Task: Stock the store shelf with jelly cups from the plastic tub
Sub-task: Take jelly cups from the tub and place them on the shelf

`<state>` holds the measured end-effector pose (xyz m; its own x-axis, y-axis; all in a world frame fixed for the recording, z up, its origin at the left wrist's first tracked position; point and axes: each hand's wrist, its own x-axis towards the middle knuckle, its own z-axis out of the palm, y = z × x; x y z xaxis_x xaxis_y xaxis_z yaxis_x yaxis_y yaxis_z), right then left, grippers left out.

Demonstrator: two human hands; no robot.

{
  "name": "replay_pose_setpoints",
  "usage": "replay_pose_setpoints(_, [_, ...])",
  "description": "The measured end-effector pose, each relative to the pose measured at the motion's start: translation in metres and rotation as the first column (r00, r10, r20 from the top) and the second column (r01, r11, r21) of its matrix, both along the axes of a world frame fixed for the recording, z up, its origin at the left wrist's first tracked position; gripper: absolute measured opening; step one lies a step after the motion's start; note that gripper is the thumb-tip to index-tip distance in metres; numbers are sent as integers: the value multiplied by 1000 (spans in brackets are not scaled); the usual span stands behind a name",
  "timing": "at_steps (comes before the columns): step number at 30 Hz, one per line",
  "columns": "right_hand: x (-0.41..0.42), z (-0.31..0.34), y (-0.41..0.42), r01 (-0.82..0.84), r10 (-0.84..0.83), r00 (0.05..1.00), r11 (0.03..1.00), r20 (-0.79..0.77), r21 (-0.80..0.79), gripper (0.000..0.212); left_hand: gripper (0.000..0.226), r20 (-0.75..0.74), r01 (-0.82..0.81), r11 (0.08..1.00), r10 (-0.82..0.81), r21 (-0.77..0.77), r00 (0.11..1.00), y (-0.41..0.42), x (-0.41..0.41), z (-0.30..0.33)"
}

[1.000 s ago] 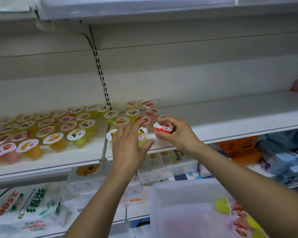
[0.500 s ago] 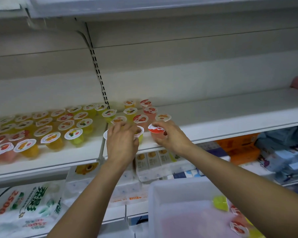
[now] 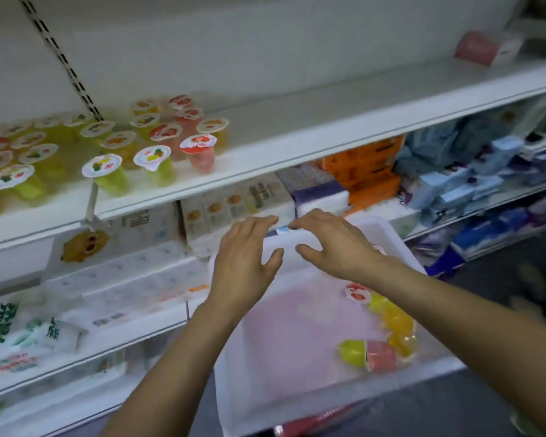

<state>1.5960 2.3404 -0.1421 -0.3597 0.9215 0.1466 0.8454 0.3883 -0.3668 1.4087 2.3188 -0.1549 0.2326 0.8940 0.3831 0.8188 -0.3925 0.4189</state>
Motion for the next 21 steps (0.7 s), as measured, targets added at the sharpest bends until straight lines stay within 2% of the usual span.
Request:
replay_pose_setpoints(3, [36,-29,-26,52,-30,991,985,131,-164,41,53,-21,62,978,-68,-198,997,-19,27,-37])
replay_pose_setpoints(5, [59,-51,-43,84,-17,975,951,220,-298,44,55,-57,96,930,-124,-353,991,-30,44,-62])
replay_pose_setpoints(9, [94,-92,-71,141,78,928,830,363,-539,55,64,-163,187,787,-342,-588,926,-47,85,-109])
replay_pose_setpoints(12, [104,-118,-80,191,113,902,762,417,-619,59,76,-152,192,674,-416,-713,896,-56,110,-139])
replay_pose_setpoints(15, [102,-136,-82,209,125,899,720,420,-662,54,83,-148,170,621,-426,-765,892,-63,126,-159])
replay_pose_setpoints(19, [99,-144,-79,197,163,887,714,432,-672,46,70,-250,137,696,-425,-705,870,-64,136,-175])
replay_pose_setpoints(21, [102,-141,-75,196,145,900,706,410,-681,49,72,-271,136,700,-438,-701,857,-60,132,-174])
